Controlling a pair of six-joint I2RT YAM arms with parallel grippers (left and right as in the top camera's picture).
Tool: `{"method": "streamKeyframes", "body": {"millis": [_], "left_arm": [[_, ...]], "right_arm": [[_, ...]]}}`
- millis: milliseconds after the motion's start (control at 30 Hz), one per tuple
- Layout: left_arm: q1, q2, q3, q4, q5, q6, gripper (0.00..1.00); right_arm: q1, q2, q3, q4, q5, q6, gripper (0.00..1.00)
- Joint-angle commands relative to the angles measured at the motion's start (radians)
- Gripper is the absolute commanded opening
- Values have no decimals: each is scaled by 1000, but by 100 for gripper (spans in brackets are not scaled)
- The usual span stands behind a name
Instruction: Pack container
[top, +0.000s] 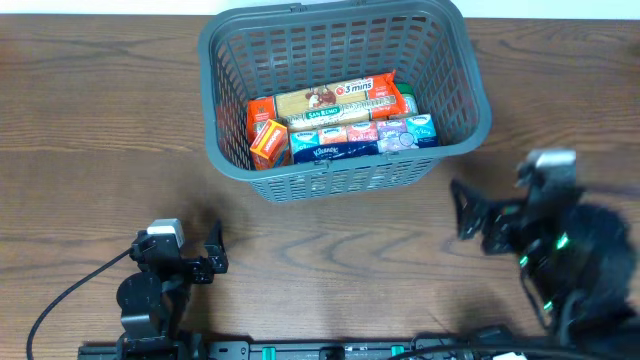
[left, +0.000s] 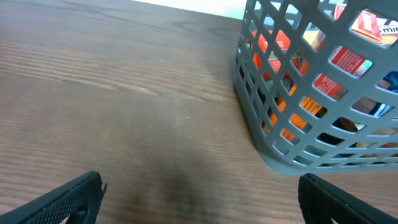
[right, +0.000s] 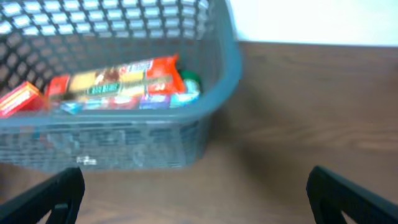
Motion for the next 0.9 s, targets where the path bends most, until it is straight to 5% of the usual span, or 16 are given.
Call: {"method": "streamKeyframes", "body": {"millis": [0,333,867], "left_arm": [[5,-6,-17,0,6,17,98],[5,-6,-17,-1,6,17,98],[5,-6,-17,-1,6,17,99]], "right_arm": [[37,-137,-243,88,17,20,99],[38,-496,-679,237,13,80,99],[38,-628,-852,270,-5,76,99]]}}
